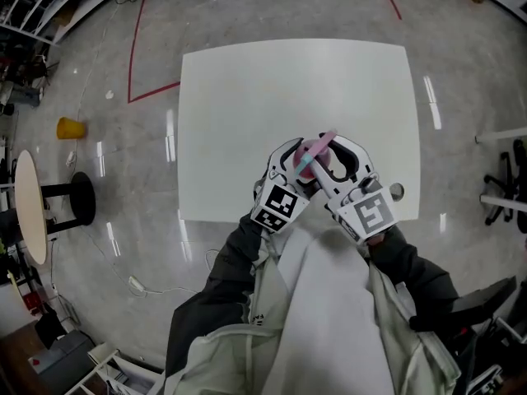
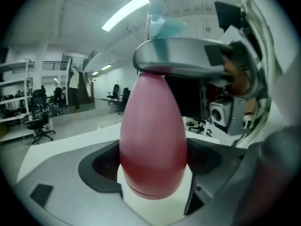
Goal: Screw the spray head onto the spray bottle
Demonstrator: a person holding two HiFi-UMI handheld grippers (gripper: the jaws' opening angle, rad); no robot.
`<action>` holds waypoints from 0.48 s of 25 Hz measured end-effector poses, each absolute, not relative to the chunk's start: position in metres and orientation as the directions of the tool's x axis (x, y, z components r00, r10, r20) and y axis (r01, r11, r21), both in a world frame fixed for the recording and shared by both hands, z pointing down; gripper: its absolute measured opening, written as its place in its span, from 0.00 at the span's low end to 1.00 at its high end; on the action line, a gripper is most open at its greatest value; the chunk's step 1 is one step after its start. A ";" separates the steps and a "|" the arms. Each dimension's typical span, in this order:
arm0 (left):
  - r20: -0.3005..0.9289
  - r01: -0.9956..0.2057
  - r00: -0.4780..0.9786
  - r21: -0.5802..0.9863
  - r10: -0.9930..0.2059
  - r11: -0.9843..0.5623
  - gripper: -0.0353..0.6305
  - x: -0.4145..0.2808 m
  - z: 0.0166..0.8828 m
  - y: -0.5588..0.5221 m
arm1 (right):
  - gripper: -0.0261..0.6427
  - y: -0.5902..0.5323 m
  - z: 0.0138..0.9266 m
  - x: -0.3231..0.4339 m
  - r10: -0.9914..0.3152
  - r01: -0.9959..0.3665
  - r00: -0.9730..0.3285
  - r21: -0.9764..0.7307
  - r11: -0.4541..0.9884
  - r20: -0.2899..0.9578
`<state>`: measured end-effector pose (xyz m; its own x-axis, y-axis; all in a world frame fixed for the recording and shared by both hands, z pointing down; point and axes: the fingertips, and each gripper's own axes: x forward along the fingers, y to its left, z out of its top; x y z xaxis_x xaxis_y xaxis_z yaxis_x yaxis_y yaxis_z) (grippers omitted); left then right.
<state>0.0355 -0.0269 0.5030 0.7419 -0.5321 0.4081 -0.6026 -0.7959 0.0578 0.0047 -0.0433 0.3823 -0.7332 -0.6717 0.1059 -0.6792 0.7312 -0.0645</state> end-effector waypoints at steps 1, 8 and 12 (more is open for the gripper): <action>0.406 -0.616 0.734 0.062 -0.544 -0.785 0.68 0.038 0.504 -0.029 | 0.25 -0.044 0.382 0.005 -0.699 -0.706 -0.707 -0.062 0.705 0.103; 0.330 -0.305 0.911 0.129 -0.249 -0.943 0.68 0.044 0.485 0.011 | 0.41 -0.012 0.372 0.014 -0.417 -0.421 -0.907 -0.120 0.899 0.062; 0.362 -0.132 0.929 0.151 -0.069 -0.980 0.68 0.045 0.485 0.031 | 0.41 0.002 0.347 0.014 -0.174 -0.162 -0.985 -0.261 0.952 -0.023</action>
<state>0.0447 0.0306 0.4853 0.9294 -0.0694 0.3625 -0.1320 -0.9797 0.1510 0.0135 0.0016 0.3474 -0.9845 -0.1737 -0.0234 -0.1617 0.9517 -0.2611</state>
